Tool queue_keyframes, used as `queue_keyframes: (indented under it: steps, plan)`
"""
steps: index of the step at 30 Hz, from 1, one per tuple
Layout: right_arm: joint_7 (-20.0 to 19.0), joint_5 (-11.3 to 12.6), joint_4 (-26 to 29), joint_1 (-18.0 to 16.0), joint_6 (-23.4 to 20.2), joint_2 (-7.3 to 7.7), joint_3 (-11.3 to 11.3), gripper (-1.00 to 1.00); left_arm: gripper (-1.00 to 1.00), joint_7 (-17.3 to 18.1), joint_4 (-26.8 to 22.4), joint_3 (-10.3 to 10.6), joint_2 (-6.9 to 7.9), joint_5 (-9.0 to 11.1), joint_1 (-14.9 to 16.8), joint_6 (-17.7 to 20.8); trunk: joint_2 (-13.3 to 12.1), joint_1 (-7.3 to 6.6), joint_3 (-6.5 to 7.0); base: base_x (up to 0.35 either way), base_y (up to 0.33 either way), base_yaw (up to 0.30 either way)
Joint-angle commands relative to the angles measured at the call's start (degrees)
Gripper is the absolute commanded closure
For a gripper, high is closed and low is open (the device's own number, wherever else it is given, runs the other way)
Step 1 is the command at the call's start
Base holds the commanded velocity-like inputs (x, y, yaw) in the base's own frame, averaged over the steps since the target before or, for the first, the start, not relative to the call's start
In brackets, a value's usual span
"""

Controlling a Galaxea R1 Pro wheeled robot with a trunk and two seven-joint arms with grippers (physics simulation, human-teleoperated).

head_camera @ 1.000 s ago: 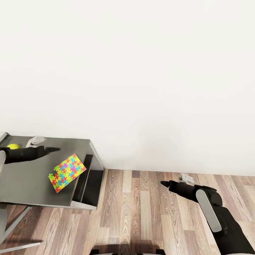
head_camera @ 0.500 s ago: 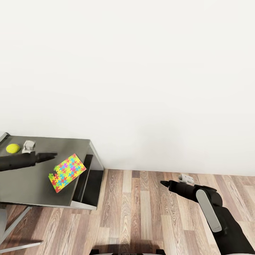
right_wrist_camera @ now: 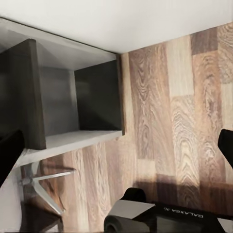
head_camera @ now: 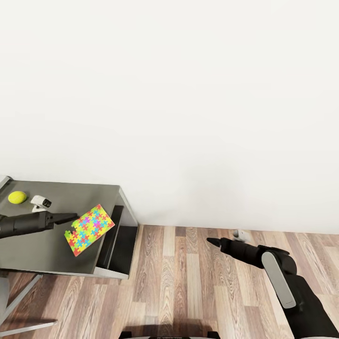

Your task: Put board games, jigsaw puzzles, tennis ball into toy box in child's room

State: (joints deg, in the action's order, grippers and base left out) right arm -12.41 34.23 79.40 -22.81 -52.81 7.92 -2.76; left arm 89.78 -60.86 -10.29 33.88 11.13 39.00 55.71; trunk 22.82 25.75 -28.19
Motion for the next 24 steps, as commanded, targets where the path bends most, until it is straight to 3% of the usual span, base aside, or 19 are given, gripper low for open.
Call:
queue_keyframes:
  steps: [1, 7, 12, 16, 19, 24]
  plan:
    - [-1.9, -0.5, 0.0, 0.0, -0.3, 0.03, -0.1, -1.00, -1.00, 0.2, 0.0, 0.3, 0.01, 0.0, 0.0, 0.6, 0.1, 0.03, -0.08, 0.000, 0.000, 0.000]
    - [-9.9, -0.5, -0.7, 0.0, -0.4, 0.12, -0.6, -1.00, -1.00, 0.2, -0.1, 1.6, -0.03, 0.2, -0.1, 0.7, 0.1, 0.03, -0.08, 0.000, 0.000, 0.000]
    - [-13.5, 1.1, -1.2, 0.0, -0.5, -0.07, -3.3, -1.00, -1.00, 0.2, -0.6, 1.7, 0.00, 0.3, -0.1, 1.0, 0.1, 0.03, -0.08, 0.000, 0.000, 0.000]
    - [-14.9, 7.9, -3.3, 0.1, -0.5, -0.03, -4.8, -1.00, -1.00, 0.2, -1.7, 1.7, 0.00, 0.6, -0.1, 1.6, 0.1, 0.03, -0.08, 0.000, 0.000, 0.000]
    - [-15.1, 11.4, -5.5, 0.1, -0.5, -0.02, -5.1, -1.00, -1.00, 0.2, -2.0, 1.7, 0.06, 0.9, -0.1, 2.6, 0.1, 0.03, -0.08, 0.000, 0.000, 0.000]
    - [-15.2, 13.4, -8.4, 0.1, -0.5, 0.08, -5.3, -1.00, -1.00, 0.2, -2.1, 1.7, 0.06, 1.3, -0.1, 3.3, 0.1, 0.03, -0.08, 0.000, 0.000, 0.000]
